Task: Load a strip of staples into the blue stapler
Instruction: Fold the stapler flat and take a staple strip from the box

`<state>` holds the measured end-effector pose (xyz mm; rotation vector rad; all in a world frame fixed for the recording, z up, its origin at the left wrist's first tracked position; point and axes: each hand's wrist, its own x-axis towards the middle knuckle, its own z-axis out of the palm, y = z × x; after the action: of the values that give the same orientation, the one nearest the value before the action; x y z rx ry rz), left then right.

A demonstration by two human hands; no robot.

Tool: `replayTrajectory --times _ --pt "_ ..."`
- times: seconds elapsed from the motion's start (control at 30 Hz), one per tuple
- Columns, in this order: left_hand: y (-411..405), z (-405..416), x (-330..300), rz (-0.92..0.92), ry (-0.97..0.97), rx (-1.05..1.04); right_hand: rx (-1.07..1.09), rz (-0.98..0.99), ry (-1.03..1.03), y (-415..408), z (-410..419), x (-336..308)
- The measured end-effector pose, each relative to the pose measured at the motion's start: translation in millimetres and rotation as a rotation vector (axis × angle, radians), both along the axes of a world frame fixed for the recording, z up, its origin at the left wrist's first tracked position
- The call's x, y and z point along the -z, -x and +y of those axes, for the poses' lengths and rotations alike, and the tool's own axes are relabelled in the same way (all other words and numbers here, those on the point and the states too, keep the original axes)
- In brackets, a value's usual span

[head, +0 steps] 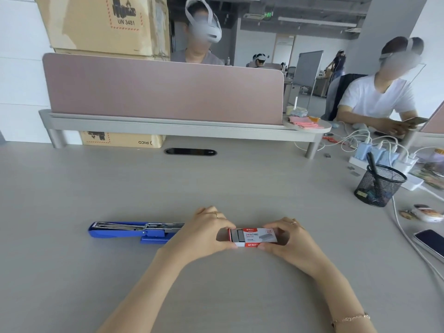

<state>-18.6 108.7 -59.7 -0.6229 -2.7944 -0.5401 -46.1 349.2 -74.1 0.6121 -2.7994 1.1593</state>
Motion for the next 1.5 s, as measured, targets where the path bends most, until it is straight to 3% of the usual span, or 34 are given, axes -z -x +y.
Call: replayTrajectory --times 0.37,0.73,1.5 --pt "-2 -6 2 -0.012 -0.043 -0.048 0.000 0.025 -0.020 0 -1 1" --pt "-2 -2 -5 -0.040 -0.050 -0.074 0.011 0.198 -0.055 2 -7 5" --pt "1 6 -6 -0.091 -0.052 -0.109 -0.025 0.194 -0.089 2 -13 5"
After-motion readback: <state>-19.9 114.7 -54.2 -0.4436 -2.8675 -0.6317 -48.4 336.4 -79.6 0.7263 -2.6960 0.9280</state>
